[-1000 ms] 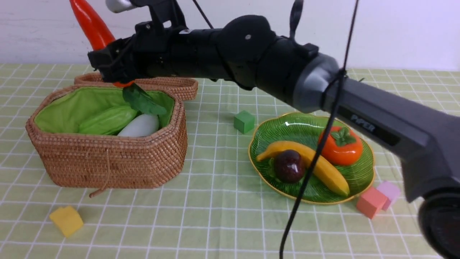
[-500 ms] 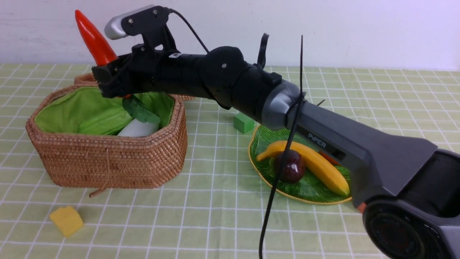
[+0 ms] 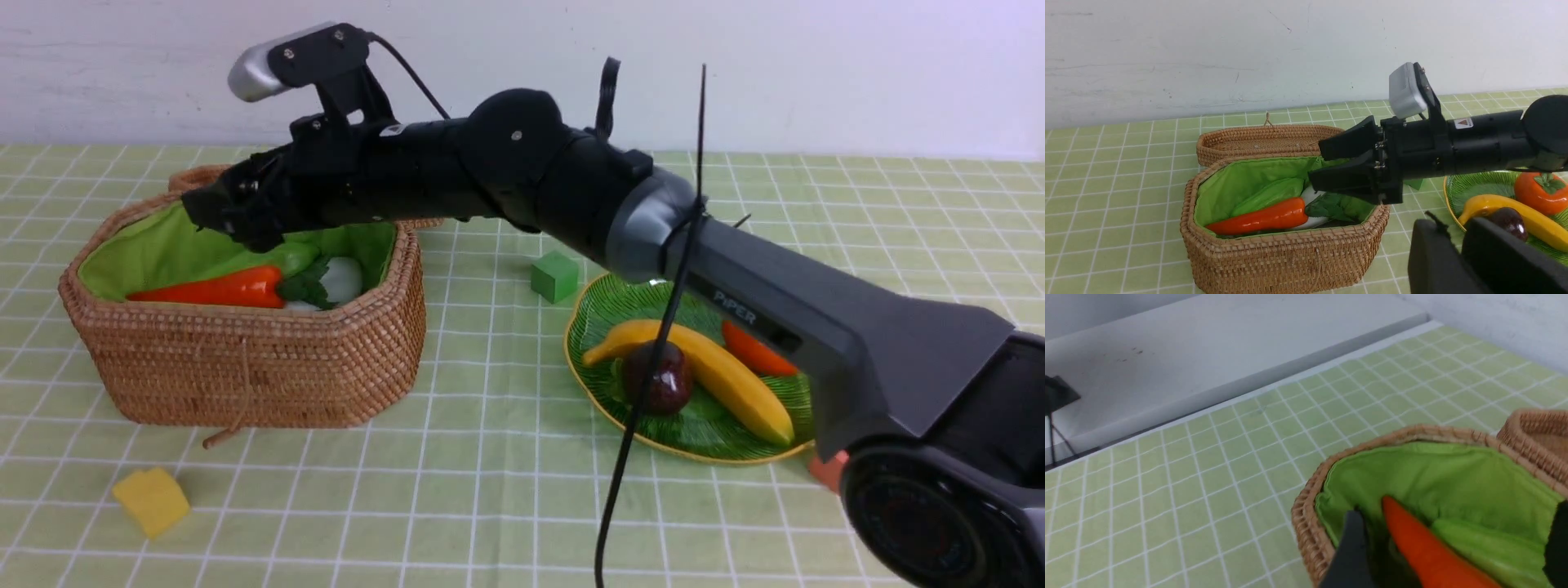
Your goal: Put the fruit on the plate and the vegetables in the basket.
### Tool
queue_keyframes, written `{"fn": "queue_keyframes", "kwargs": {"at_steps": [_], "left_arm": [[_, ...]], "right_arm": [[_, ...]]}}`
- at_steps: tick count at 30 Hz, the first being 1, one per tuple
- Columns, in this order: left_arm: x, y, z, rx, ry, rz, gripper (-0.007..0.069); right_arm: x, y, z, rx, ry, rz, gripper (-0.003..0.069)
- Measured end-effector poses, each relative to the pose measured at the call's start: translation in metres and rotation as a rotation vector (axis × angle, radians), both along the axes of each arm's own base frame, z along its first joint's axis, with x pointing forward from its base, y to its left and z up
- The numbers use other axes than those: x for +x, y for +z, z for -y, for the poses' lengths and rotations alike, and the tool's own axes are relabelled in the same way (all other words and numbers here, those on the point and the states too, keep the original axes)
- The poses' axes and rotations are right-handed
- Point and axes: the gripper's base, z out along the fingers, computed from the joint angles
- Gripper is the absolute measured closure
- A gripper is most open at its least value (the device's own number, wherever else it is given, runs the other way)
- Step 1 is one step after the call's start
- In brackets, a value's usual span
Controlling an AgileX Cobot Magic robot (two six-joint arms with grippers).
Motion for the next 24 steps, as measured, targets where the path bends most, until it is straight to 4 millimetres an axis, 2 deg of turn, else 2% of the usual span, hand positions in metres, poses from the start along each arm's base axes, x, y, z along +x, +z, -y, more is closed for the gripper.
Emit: {"fn": "queue_keyframes", "kwargs": {"at_steps": [1,4,6,7,9,10,11,13,16,20,21,24], "left_arm": [[0.000,0.000,0.000,0.000,0.000,0.000,0.0512],[0.000,0.000,0.001,-0.008,-0.008,-0.005,0.0524],[-0.001,0.000,0.002,-0.016,-0.016,-0.005,0.0533],[-0.001,0.001,0.003,-0.025,-0.026,-0.001,0.0540],[-0.001,0.001,0.005,-0.037,-0.055,0.006,0.0558],[-0.001,0.001,0.006,-0.040,-0.061,0.005,0.0560],[-0.003,0.002,0.009,-0.051,-0.098,0.015,0.0579],[-0.005,0.001,0.011,-0.063,-0.140,0.030,0.0600],[-0.014,-0.010,0.016,-0.115,-0.245,0.074,0.0638],[-0.027,-0.043,0.014,-0.200,-0.332,0.105,0.0638],[-0.029,-0.048,0.014,-0.205,-0.337,0.101,0.0638],[-0.039,-0.082,0.011,-0.289,-0.385,0.129,0.0638]], "right_arm": [[0.000,0.001,0.002,-0.002,0.004,-0.023,0.0137],[-0.009,0.021,0.028,-0.122,0.010,-0.170,0.0347],[-0.014,0.032,0.041,-0.205,-0.009,-0.192,0.0445],[-0.020,0.040,0.049,-0.265,-0.020,-0.218,0.0530],[-0.029,0.050,0.064,-0.381,-0.061,-0.231,0.0638],[-0.030,0.051,0.065,-0.394,-0.063,-0.244,0.0650],[-0.037,0.060,0.075,-0.455,-0.089,-0.254,0.0670],[-0.043,0.066,0.084,-0.508,-0.106,-0.281,0.0673],[-0.054,0.085,0.102,-0.565,-0.185,-0.267,0.0667],[-0.071,0.101,0.127,-0.622,-0.286,-0.254,0.0659],[-0.072,0.098,0.129,-0.630,-0.290,-0.264,0.0659],[-0.103,0.106,0.155,-0.663,-0.321,-0.290,0.0658]]}}
